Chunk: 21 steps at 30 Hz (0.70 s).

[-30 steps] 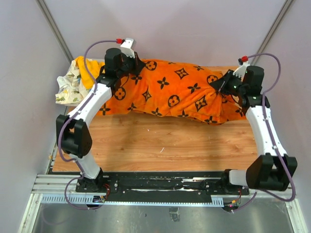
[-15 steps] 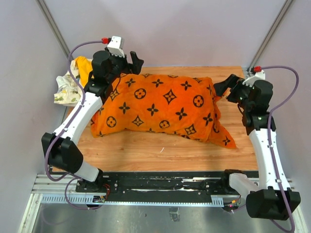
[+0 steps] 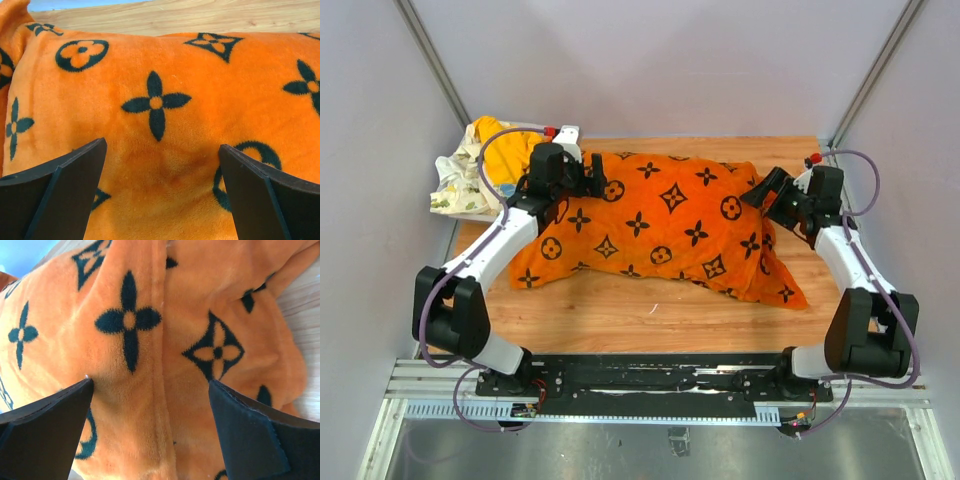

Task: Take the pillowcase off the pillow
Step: Move the pillow to the center of the board.

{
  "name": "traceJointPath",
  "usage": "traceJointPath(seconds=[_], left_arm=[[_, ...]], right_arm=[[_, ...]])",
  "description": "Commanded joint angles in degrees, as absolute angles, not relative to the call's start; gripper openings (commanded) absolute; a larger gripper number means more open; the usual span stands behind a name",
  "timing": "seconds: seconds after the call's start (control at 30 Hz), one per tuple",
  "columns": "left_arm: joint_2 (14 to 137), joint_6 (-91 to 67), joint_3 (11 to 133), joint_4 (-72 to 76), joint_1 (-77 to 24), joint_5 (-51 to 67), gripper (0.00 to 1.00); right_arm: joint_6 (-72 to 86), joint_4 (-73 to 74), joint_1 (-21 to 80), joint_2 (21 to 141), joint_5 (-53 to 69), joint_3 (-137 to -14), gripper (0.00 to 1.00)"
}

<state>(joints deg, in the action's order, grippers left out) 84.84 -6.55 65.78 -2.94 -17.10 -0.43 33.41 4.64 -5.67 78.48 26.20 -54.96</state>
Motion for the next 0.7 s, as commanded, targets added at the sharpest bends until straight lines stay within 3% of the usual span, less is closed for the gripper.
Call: traceJointPath(seconds=[0.0, 0.43, 0.67], left_arm=[[84.3, -7.5, 65.1, -1.6, -17.2, -1.5, 0.99], [81.6, -8.7, 61.1, 0.1, -17.2, -1.3, 0.99], [82.2, -9.0, 60.1, 1.0, -17.2, -2.0, 0.99]], right_arm=[[36.2, 0.8, -5.5, 80.5, 33.7, -56.3, 0.98], [39.2, -2.5, 3.3, 75.3, 37.8, -56.5, 0.92], [41.7, -7.1, 7.0, 75.2, 40.6, -56.7, 0.77]])
